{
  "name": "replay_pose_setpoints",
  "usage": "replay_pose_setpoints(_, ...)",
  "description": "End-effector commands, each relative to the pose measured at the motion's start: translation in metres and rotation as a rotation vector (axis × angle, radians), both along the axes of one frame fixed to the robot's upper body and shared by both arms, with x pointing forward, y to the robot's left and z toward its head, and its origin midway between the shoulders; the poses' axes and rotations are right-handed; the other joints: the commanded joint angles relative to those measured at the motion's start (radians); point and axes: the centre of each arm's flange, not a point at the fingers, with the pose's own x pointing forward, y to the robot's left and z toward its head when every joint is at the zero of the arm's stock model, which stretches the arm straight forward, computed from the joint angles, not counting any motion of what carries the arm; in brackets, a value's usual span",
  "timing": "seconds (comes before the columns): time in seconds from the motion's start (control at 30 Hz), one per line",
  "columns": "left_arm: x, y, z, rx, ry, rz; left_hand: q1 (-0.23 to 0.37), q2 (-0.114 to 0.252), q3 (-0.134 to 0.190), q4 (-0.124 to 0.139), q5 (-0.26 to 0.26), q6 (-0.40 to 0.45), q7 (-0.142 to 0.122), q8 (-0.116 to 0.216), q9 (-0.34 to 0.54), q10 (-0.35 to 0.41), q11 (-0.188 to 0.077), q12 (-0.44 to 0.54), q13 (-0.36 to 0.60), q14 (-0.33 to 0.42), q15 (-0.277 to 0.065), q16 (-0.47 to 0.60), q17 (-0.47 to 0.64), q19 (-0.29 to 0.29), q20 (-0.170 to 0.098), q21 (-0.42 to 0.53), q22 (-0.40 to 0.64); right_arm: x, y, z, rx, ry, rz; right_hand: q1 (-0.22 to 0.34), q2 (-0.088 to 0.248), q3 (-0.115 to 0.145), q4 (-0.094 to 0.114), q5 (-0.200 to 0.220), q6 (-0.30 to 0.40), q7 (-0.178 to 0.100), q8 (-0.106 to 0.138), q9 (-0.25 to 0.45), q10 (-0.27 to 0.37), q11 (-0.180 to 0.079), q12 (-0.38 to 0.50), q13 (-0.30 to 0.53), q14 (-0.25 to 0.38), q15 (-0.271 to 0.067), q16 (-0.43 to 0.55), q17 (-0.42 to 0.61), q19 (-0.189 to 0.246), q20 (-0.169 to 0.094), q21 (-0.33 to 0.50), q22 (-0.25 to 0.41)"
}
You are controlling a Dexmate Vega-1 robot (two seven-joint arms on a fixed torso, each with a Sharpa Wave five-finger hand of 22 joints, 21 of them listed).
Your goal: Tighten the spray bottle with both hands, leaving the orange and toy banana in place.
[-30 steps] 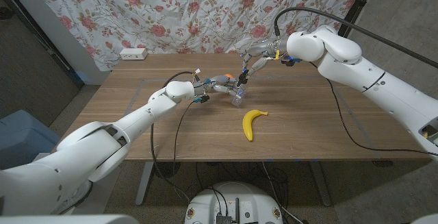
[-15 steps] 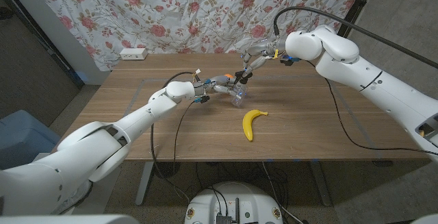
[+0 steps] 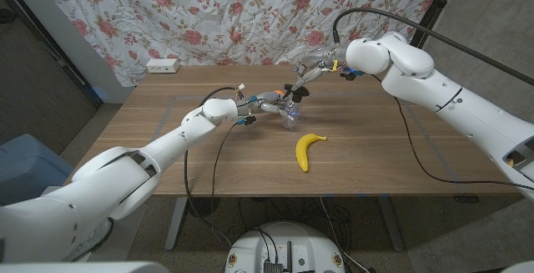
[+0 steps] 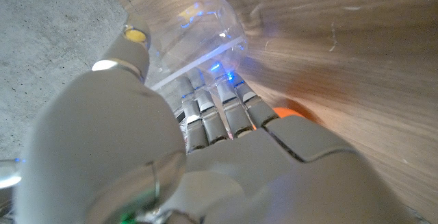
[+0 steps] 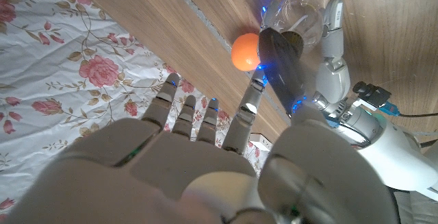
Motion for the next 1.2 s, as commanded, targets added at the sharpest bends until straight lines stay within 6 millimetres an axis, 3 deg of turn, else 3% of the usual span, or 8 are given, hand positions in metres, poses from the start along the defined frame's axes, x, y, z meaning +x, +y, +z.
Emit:
replay_pose_setpoints(0.03,0.003,0.0,0.0,-0.001,0.006,-0.002,-0.005,0.136,0.016,0.011,0.005,0.119,-0.041,0.126,0.002,0.077,-0.07,0.006,0.006,0.011,-0.147,-0.002,0.006,0.008,-0.061,-0.001,0.004,0.001,0.006,-0.001,0.005,-0.03,-0.014,-0.021,0.015,0.002,0.004,0.007,0.045,0.001,0.02,0.007,0.04,-0.005,0.008,0.002,0.023,-0.008,0.014,0.002,0.023,0.0,0.008,0.004)
replay_pose_setpoints(0.67,0.006,-0.004,0.002,-0.002,0.002,-0.005,-0.002,0.138,0.017,0.01,0.006,0.118,-0.04,0.129,0.002,0.08,-0.068,0.004,0.009,0.013,-0.148,-0.004,0.007,0.01,-0.059,0.0,0.004,-0.002,0.012,-0.01,0.037,-0.115,-0.043,0.0,0.039,0.016,-0.049,0.005,0.216,0.004,0.09,0.02,0.176,-0.017,0.021,-0.001,0.133,-0.074,0.055,-0.003,0.107,-0.045,0.017,0.004)
replay_pose_setpoints(0.93,0.004,-0.005,0.001,-0.012,0.0,-0.007,0.0,0.137,0.017,0.01,0.006,0.119,-0.041,0.13,0.002,0.083,-0.069,0.004,0.01,0.014,-0.148,-0.005,0.007,0.01,-0.059,0.0,0.004,-0.006,0.013,-0.012,0.061,-0.137,-0.05,0.0,0.049,0.02,-0.063,-0.001,0.27,0.028,0.115,0.025,0.23,-0.02,0.028,-0.001,0.171,-0.092,0.07,-0.003,0.13,-0.048,0.017,0.005)
replay_pose_setpoints(1.2,0.0,-0.004,-0.003,-0.025,-0.002,-0.004,-0.001,0.138,0.017,0.011,0.006,0.119,-0.041,0.131,0.001,0.082,-0.069,0.002,0.011,0.013,-0.147,-0.005,0.008,0.01,-0.059,0.0,0.004,-0.009,0.017,-0.015,0.071,-0.148,-0.074,-0.003,0.051,0.021,-0.073,-0.005,0.303,0.034,0.132,0.028,0.266,-0.02,0.03,-0.002,0.202,-0.105,0.081,-0.004,0.146,-0.052,0.016,0.005)
